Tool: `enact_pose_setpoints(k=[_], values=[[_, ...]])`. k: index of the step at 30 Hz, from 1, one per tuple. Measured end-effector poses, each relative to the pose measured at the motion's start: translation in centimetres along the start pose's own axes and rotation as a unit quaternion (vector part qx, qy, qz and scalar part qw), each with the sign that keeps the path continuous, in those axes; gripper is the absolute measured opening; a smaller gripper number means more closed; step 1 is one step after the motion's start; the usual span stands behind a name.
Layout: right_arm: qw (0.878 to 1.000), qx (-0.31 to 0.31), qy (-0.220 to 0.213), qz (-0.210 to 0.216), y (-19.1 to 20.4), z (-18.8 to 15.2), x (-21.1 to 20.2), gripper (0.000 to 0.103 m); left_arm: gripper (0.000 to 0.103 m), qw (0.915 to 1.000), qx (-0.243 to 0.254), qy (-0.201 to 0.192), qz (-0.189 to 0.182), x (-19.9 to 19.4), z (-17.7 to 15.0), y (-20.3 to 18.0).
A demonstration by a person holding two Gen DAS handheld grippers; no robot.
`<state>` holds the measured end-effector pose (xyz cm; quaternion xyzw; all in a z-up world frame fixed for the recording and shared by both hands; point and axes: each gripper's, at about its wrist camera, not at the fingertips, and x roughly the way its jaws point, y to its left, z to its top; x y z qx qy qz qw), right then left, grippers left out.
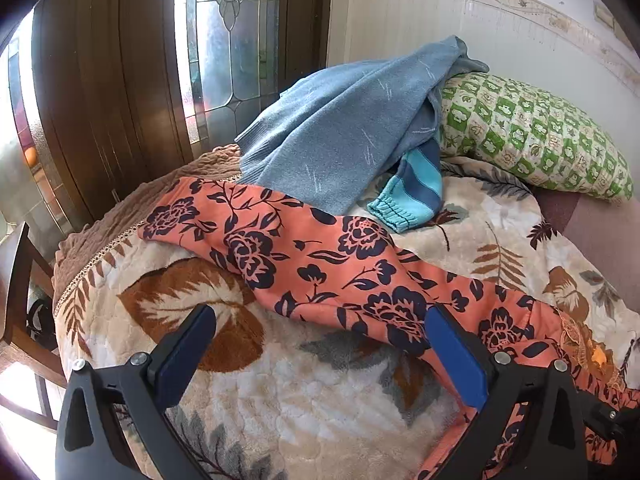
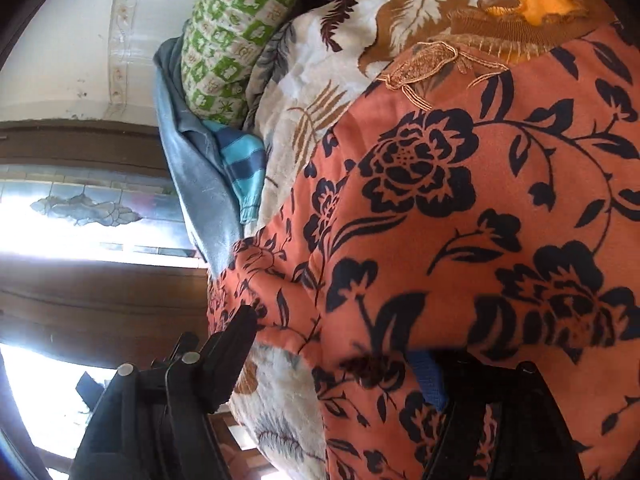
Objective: Fold small clothes
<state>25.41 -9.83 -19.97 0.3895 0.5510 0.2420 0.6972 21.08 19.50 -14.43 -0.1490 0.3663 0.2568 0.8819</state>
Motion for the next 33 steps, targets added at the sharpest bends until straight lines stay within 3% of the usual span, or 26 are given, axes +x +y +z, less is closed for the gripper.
enact_pose_setpoints(k=[2, 4, 7, 12, 17, 19, 21, 24, 28, 30, 33], values=[[0.999, -0.028, -0.020, -0.009, 0.3, -0.5, -2.7, 0.075, 0.103, 0.9994, 0.008, 0.009, -0.033, -0.2, -0.4, -0.9], [0.995, -0.052, -0.069, -0.046, -0.4, -0.8, -6.3, 0.075, 0.103, 0.9968, 0.022, 0.020, -0.075, -0.7, -1.0, -2.3], [0.989, -0.047, -0.119, -0.076, -2.9, 0.0, -10.4, 0.075, 0.103, 0.9893, 0.054, 0.031, -0.132, -1.8, -2.2, -4.9], [0.984, 0.011, -0.163, -0.075, -8.9, 0.8, -15.4, 0.072, 0.103, 0.9635, 0.114, 0.070, -0.232, -2.8, -5.1, -9.6], [0.980, 0.019, -0.171, -0.100, -12.3, 2.5, -16.5, 0.072, 0.103, 0.9357, 0.156, 0.136, -0.286, -2.1, -8.2, -13.6], [0.979, 0.020, -0.158, -0.126, -13.0, 3.3, -16.0, 0.072, 0.103, 0.9304, 0.175, 0.155, -0.282, -1.3, -9.3, -14.9], [0.978, 0.030, -0.133, -0.155, -13.7, 4.2, -15.0, 0.072, 0.103, 0.9376, 0.181, 0.162, -0.249, 0.0, -9.8, -15.7], [0.976, 0.021, -0.129, -0.173, -13.8, 4.9, -15.0, 0.070, 0.103, 0.9497, 0.155, 0.170, -0.212, 2.3, -9.3, -15.3], [0.971, -0.002, -0.123, -0.207, -14.1, 5.1, -15.4, 0.070, 0.103, 0.9574, 0.077, 0.163, -0.226, 3.7, -6.9, -13.2], [0.970, -0.013, -0.121, -0.210, -14.0, 4.9, -15.4, 0.070, 0.103, 0.9650, 0.050, 0.129, -0.223, 3.2, -5.3, -12.3], [0.968, -0.033, -0.117, -0.221, -13.7, 4.4, -15.2, 0.070, 0.103, 0.9792, 0.077, 0.031, -0.185, 0.7, -3.4, -11.8]])
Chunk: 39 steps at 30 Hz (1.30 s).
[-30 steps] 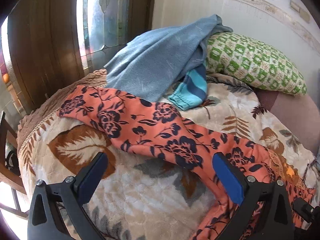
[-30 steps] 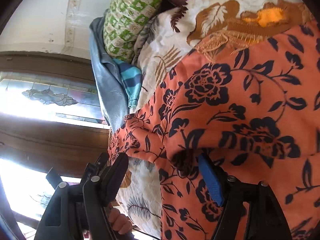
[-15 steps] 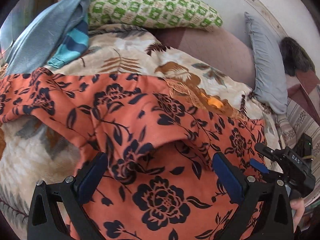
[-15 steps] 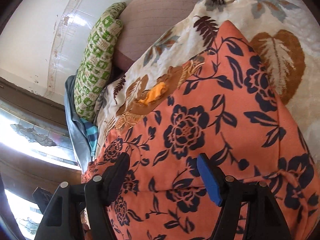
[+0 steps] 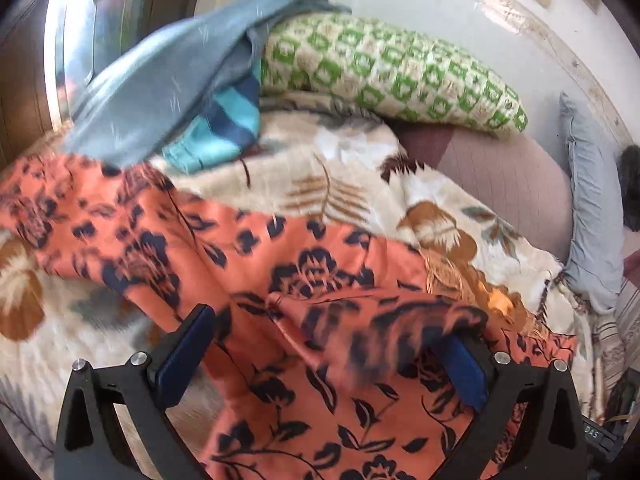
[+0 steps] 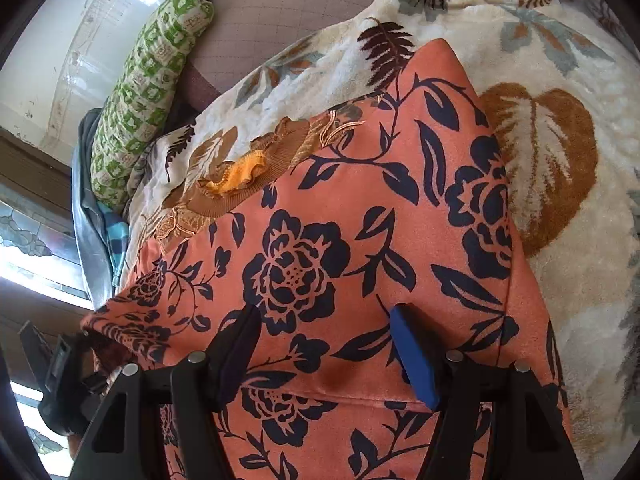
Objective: Fold small clothes
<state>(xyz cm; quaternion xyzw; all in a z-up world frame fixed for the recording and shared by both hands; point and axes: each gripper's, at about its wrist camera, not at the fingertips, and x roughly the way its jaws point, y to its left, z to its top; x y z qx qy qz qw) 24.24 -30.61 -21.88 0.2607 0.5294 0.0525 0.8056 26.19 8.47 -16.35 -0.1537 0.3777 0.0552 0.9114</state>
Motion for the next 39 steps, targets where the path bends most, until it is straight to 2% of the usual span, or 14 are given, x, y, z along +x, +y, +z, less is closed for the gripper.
enact_pose_setpoints(k=[2, 4, 7, 9, 12, 15, 18, 20, 21, 24, 28, 32, 35, 39], values=[[1.000, -0.012, -0.002, -0.005, 0.2, -0.2, 0.0, 0.070, 0.103, 0.9978, 0.040, -0.040, 0.033, -1.3, 0.7, -0.3], [1.000, -0.018, -0.005, -0.011, 0.5, -0.3, 0.1, 0.070, 0.103, 0.9952, 0.046, -0.056, 0.066, -1.8, 1.1, 0.4], [0.999, -0.028, -0.011, -0.024, 1.0, -0.5, 0.2, 0.070, 0.103, 0.9936, -0.012, -0.051, 0.100, -1.7, 1.6, 3.3], [0.998, -0.041, -0.014, -0.035, 1.4, -0.7, 0.2, 0.070, 0.103, 0.9893, -0.040, -0.055, 0.129, -1.9, 2.0, 5.1], [0.998, -0.048, -0.021, -0.045, 1.9, -0.9, 0.0, 0.070, 0.103, 0.9836, -0.051, -0.062, 0.162, -2.4, 1.9, 6.7], [0.998, -0.039, -0.039, -0.035, 1.9, -1.0, -0.8, 0.070, 0.103, 0.9751, -0.059, -0.057, 0.206, -2.7, 2.2, 8.9], [0.997, -0.053, -0.056, -0.029, 2.4, -1.2, -1.2, 0.070, 0.103, 0.9681, -0.125, -0.031, 0.215, -2.7, 2.2, 13.4], [0.996, -0.066, -0.036, -0.040, 2.7, -1.4, -0.2, 0.070, 0.103, 0.9587, -0.177, -0.011, 0.222, -2.8, 1.8, 16.8], [0.996, -0.068, -0.019, -0.048, 2.7, -1.6, 0.7, 0.071, 0.103, 0.9538, -0.201, -0.004, 0.223, -2.9, 1.6, 18.4], [0.993, -0.091, -0.044, -0.068, 3.6, -2.0, 0.5, 0.071, 0.103, 0.9404, -0.255, 0.004, 0.225, -3.5, 1.1, 22.2], [0.992, -0.095, -0.080, -0.023, 4.5, -2.1, -0.4, 0.071, 0.103, 0.9291, -0.302, 0.004, 0.214, -4.5, 0.5, 25.3], [0.990, -0.111, -0.088, -0.014, 5.7, -2.3, 0.1, 0.071, 0.103, 0.9308, -0.331, 0.037, 0.149, -4.0, 0.9, 27.1], [0.993, -0.103, -0.058, -0.005, 5.3, -2.4, 1.3, 0.071, 0.103, 0.9265, -0.355, 0.054, 0.113, -3.7, 2.0, 29.3], [0.993, -0.101, -0.053, -0.003, 5.0, -2.4, 1.7, 0.071, 0.103, 0.9166, -0.387, 0.082, 0.056, -3.3, 3.7, 32.2]])
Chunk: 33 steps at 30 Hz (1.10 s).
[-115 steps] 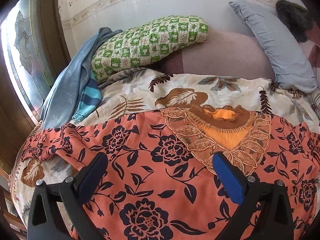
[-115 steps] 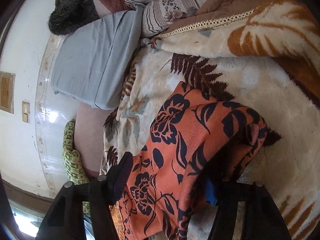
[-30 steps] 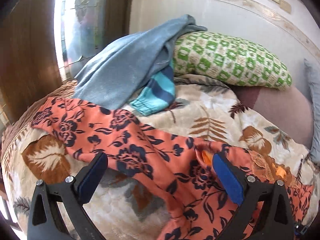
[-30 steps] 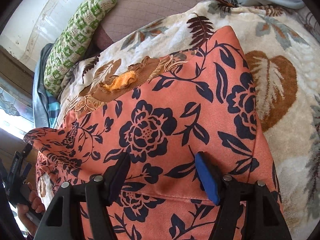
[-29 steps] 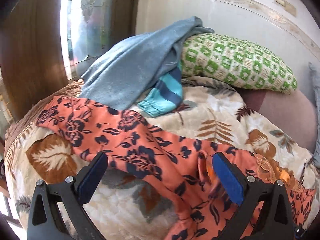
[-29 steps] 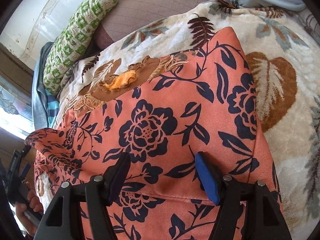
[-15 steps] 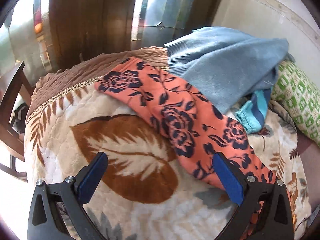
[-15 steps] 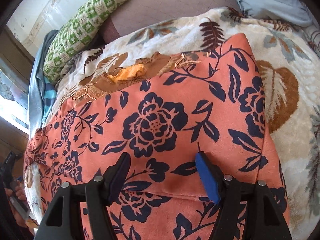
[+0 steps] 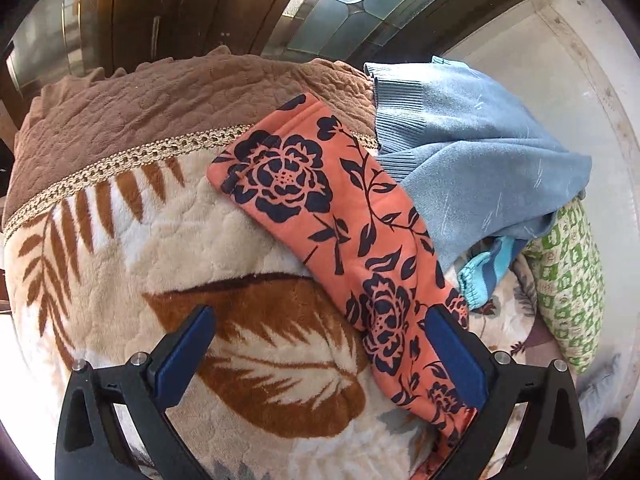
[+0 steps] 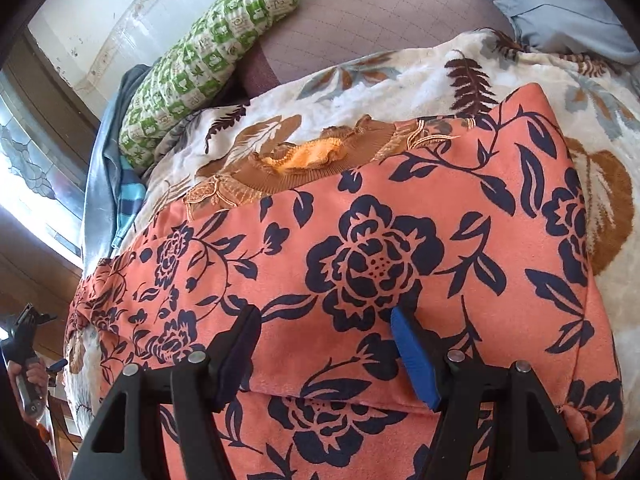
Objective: Fold small clothes
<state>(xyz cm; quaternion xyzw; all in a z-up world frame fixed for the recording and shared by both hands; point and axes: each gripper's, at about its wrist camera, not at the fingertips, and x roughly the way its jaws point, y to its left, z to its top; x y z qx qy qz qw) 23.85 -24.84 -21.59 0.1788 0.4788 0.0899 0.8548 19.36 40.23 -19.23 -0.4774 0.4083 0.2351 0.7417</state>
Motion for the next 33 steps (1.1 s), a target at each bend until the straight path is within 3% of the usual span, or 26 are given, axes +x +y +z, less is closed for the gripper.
enact_pose_setpoints(k=[6, 9, 12, 14, 15, 18, 21, 24, 29, 33], values=[[1.000, -0.011, 0.001, -0.009, 0.3, -0.1, 0.2, 0.071, 0.103, 0.9981, -0.032, 0.042, -0.030, 1.8, 2.9, 0.6], [1.000, -0.020, 0.000, -0.014, 0.5, -0.2, 0.2, 0.071, 0.103, 0.9957, -0.079, 0.024, -0.042, 2.4, 3.6, 1.9], [1.000, -0.025, -0.002, -0.019, 0.6, -0.2, 0.3, 0.071, 0.102, 0.9948, -0.079, 0.008, -0.064, 2.8, 4.0, 1.6], [0.999, -0.030, -0.003, -0.023, 0.8, -0.2, 0.4, 0.072, 0.091, 0.9952, -0.057, -0.008, -0.079, 2.9, 4.0, 1.1], [0.999, -0.032, -0.004, -0.026, 0.9, -0.2, 0.5, 0.071, 0.081, 0.9954, -0.044, -0.012, -0.084, 3.0, 3.8, 0.8], [0.999, -0.037, -0.006, -0.029, 1.0, -0.2, 0.5, 0.072, 0.062, 0.9969, -0.021, -0.023, -0.072, 3.8, 3.7, 0.7], [0.999, -0.036, -0.007, -0.028, 0.9, -0.1, 0.6, 0.072, 0.041, 0.9960, -0.028, -0.045, -0.072, 3.9, 3.9, 1.3], [0.999, -0.034, -0.009, -0.028, 1.0, -0.1, 0.6, 0.072, 0.014, 0.9968, -0.031, -0.045, -0.059, 3.8, 3.9, 1.8], [1.000, -0.015, -0.011, -0.023, 0.6, 0.0, 0.3, 0.070, 0.006, 0.9974, -0.002, -0.063, -0.036, 2.3, 3.1, 1.0], [1.000, 0.021, -0.015, -0.006, -0.5, 0.5, -0.4, 0.065, 0.005, 0.9937, 0.052, -0.087, -0.048, -1.0, 1.8, -1.8]])
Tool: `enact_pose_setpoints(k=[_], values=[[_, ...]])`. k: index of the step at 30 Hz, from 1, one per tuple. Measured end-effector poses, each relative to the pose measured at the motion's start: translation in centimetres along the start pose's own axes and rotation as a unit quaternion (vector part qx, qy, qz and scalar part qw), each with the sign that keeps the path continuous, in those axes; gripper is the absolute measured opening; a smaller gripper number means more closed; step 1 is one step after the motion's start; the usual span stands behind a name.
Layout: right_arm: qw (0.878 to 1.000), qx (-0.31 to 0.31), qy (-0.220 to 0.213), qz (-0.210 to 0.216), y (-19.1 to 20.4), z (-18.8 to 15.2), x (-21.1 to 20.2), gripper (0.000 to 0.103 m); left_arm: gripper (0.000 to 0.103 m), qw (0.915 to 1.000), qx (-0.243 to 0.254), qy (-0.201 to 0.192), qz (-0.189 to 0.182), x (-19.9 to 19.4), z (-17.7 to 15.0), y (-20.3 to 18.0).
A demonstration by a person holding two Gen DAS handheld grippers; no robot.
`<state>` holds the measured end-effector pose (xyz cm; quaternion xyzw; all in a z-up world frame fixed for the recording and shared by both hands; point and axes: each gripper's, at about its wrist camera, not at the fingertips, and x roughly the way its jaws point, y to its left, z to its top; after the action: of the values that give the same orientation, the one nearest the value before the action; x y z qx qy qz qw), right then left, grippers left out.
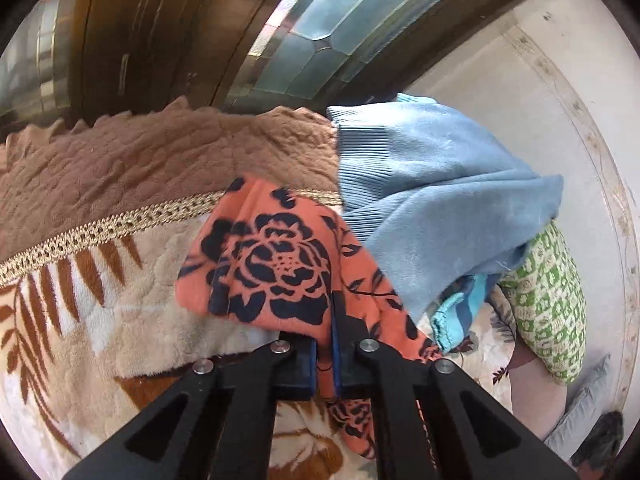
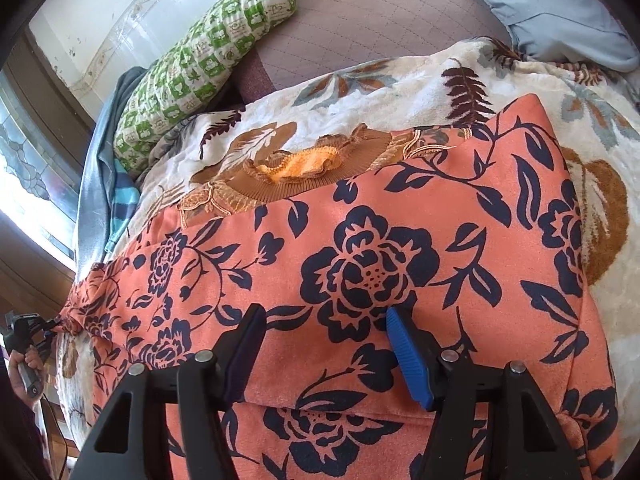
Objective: Fold small clothes
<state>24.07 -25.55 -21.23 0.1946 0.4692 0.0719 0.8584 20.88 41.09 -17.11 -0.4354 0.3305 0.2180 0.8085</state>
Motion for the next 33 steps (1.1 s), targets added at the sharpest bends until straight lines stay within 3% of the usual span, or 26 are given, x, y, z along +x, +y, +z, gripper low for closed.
enact_pose_setpoints(k=[6, 11, 16, 20, 24, 27, 29, 30, 32, 33], values=[[0.999, 0.049, -0.016, 0.014, -1.8, 1.0, -1.4, 0.065, 0.005, 0.9917, 0.120, -0.014, -0.044, -5.8, -2.1, -9.0], [0.997, 0.063, -0.043, 0.019, -2.7, 2.0, -3.3, 0.065, 0.005, 0.9675, 0.236, -0.004, -0.090, -9.3, -7.5, -19.2], [0.991, 0.104, -0.071, 0.036, -5.3, 3.3, -5.5, 0.065, 0.005, 0.9257, 0.351, 0.019, -0.138, -11.4, -16.3, -28.8], [0.985, 0.138, -0.098, 0.035, -8.0, 4.1, -7.2, 0.065, 0.005, 0.8923, 0.405, 0.058, -0.190, -11.5, -24.7, -34.5], [0.977, 0.169, -0.127, 0.013, -11.1, 4.7, -8.9, 0.065, 0.005, 0.8648, 0.441, 0.116, -0.209, -9.3, -34.1, -37.8], [0.970, 0.197, -0.144, 0.009, -13.7, 5.1, -10.1, 0.065, 0.006, 0.8476, 0.477, 0.152, -0.176, -5.9, -41.3, -38.3], [0.966, 0.209, -0.151, 0.007, -15.1, 5.2, -10.9, 0.065, 0.021, 0.8205, 0.518, 0.201, -0.132, -2.6, -46.3, -38.0], [0.965, 0.211, -0.155, 0.004, -15.6, 5.3, -11.3, 0.065, 0.040, 0.8022, 0.538, 0.237, -0.104, -0.6, -48.5, -37.5], [0.964, 0.212, -0.161, -0.002, -16.3, 5.4, -11.9, 0.065, 0.048, 0.7733, 0.566, 0.278, -0.064, 1.7, -51.7, -36.0], [0.964, 0.212, -0.163, -0.004, -16.5, 5.4, -12.0, 0.065, 0.048, 0.7640, 0.579, 0.279, -0.057, 1.9, -52.5, -35.5]])
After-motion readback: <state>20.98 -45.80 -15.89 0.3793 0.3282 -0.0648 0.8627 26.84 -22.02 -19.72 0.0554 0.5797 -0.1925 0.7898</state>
